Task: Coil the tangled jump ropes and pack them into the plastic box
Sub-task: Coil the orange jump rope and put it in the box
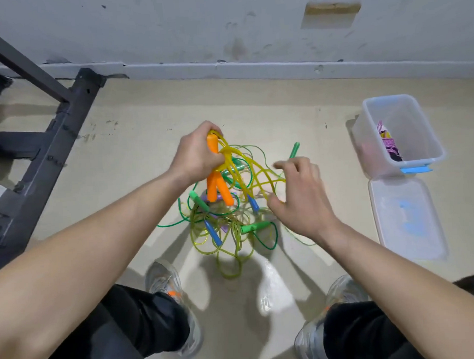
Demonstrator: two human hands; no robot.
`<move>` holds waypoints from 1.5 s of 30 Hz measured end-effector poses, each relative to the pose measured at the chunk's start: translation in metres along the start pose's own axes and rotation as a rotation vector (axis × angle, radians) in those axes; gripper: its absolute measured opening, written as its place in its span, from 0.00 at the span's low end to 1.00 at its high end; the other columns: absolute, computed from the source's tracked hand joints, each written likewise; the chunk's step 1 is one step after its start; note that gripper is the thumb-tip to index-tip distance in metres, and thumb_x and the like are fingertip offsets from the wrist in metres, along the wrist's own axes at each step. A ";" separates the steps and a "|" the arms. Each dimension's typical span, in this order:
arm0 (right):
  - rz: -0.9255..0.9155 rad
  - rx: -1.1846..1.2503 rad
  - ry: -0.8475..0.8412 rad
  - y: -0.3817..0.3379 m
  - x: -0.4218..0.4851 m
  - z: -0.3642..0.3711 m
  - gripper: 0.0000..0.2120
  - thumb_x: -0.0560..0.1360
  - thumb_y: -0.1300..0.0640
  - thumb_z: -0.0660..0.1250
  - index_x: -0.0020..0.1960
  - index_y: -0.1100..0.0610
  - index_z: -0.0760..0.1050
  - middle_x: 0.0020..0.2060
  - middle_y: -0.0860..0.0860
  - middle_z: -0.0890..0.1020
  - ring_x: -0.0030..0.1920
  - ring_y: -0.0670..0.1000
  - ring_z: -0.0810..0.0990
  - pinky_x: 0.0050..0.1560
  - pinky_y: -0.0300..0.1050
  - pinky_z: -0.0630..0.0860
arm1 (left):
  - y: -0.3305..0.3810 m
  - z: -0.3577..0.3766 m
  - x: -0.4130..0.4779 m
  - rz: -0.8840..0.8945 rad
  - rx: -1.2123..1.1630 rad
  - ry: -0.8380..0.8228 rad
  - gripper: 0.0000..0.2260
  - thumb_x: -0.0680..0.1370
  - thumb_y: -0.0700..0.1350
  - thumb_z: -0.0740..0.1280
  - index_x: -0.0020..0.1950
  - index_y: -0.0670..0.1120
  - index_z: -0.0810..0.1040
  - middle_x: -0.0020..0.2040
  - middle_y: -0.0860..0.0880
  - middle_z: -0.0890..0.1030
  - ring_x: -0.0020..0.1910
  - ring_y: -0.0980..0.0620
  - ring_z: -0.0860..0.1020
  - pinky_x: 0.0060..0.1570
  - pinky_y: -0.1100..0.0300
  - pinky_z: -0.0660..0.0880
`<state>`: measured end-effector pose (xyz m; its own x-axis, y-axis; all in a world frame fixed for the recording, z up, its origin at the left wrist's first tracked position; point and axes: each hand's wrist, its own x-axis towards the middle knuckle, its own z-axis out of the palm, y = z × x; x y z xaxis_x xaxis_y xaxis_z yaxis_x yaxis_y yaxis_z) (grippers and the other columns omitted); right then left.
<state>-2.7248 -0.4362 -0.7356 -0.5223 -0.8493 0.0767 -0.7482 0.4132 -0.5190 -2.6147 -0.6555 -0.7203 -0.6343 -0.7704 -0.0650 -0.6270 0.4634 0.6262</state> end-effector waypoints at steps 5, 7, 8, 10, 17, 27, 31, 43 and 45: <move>-0.020 0.238 -0.062 -0.045 0.014 0.005 0.22 0.75 0.52 0.67 0.68 0.56 0.72 0.59 0.52 0.75 0.58 0.51 0.76 0.58 0.47 0.74 | 0.024 0.017 -0.015 -0.014 -0.050 0.000 0.18 0.67 0.39 0.72 0.53 0.54 0.76 0.37 0.53 0.77 0.37 0.49 0.75 0.36 0.60 0.68; 0.116 0.108 -0.136 -0.041 0.018 0.012 0.23 0.76 0.51 0.67 0.68 0.57 0.71 0.61 0.53 0.76 0.61 0.53 0.75 0.58 0.48 0.72 | 0.030 0.021 -0.020 0.001 -0.085 -0.005 0.18 0.67 0.39 0.72 0.53 0.54 0.76 0.37 0.53 0.78 0.36 0.52 0.75 0.33 0.63 0.69; 0.144 0.105 -0.137 -0.037 0.020 0.015 0.19 0.76 0.53 0.66 0.65 0.57 0.74 0.58 0.53 0.79 0.59 0.54 0.77 0.56 0.48 0.73 | 0.032 0.023 -0.022 0.021 -0.100 -0.008 0.18 0.67 0.39 0.72 0.53 0.53 0.76 0.38 0.53 0.78 0.36 0.53 0.75 0.32 0.64 0.70; 0.223 0.333 -0.145 -0.027 0.026 0.015 0.08 0.77 0.58 0.64 0.54 0.55 0.78 0.43 0.47 0.84 0.46 0.51 0.82 0.45 0.47 0.75 | 0.032 0.023 -0.025 0.072 -0.102 -0.017 0.18 0.67 0.39 0.72 0.54 0.53 0.76 0.39 0.52 0.78 0.37 0.52 0.75 0.36 0.62 0.72; 0.317 1.024 -0.403 -0.003 0.027 -0.014 0.25 0.76 0.36 0.62 0.43 0.56 0.84 0.29 0.51 0.59 0.28 0.49 0.56 0.28 0.41 0.55 | -0.041 -0.002 -0.011 -0.122 -0.029 0.052 0.18 0.68 0.38 0.73 0.56 0.49 0.77 0.47 0.51 0.81 0.45 0.47 0.77 0.42 0.61 0.68; 0.289 0.374 -0.733 0.054 0.008 -0.025 0.15 0.77 0.51 0.66 0.37 0.58 0.82 0.33 0.59 0.82 0.37 0.60 0.80 0.41 0.47 0.73 | -0.066 -0.023 -0.001 -0.234 -0.088 0.082 0.19 0.70 0.37 0.73 0.60 0.46 0.77 0.48 0.53 0.79 0.45 0.49 0.76 0.43 0.64 0.66; 0.301 -0.260 -0.478 0.012 -0.001 -0.003 0.15 0.77 0.53 0.60 0.58 0.57 0.78 0.60 0.57 0.78 0.64 0.61 0.76 0.61 0.51 0.74 | -0.022 -0.007 -0.009 -0.095 -0.075 0.019 0.17 0.70 0.40 0.74 0.57 0.49 0.77 0.44 0.52 0.80 0.42 0.49 0.76 0.41 0.64 0.67; 0.297 0.964 -0.388 -0.014 0.038 -0.036 0.21 0.83 0.48 0.61 0.37 0.58 0.79 0.24 0.47 0.61 0.25 0.46 0.58 0.27 0.39 0.57 | 0.025 -0.017 -0.066 -0.061 -0.626 -0.262 0.18 0.70 0.34 0.75 0.54 0.51 0.81 0.43 0.50 0.82 0.41 0.53 0.79 0.42 0.57 0.79; 0.393 1.192 -0.442 -0.004 0.038 -0.039 0.19 0.83 0.52 0.60 0.38 0.60 0.77 0.24 0.46 0.60 0.26 0.46 0.55 0.27 0.38 0.54 | 0.027 -0.023 -0.067 -0.166 -0.922 -0.298 0.17 0.69 0.33 0.74 0.53 0.50 0.82 0.45 0.49 0.81 0.43 0.50 0.80 0.44 0.54 0.79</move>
<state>-2.7573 -0.4576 -0.6975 -0.2742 -0.8686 -0.4127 0.3530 0.3082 -0.8834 -2.5785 -0.6011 -0.6805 -0.7376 -0.5940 -0.3211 -0.2004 -0.2616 0.9441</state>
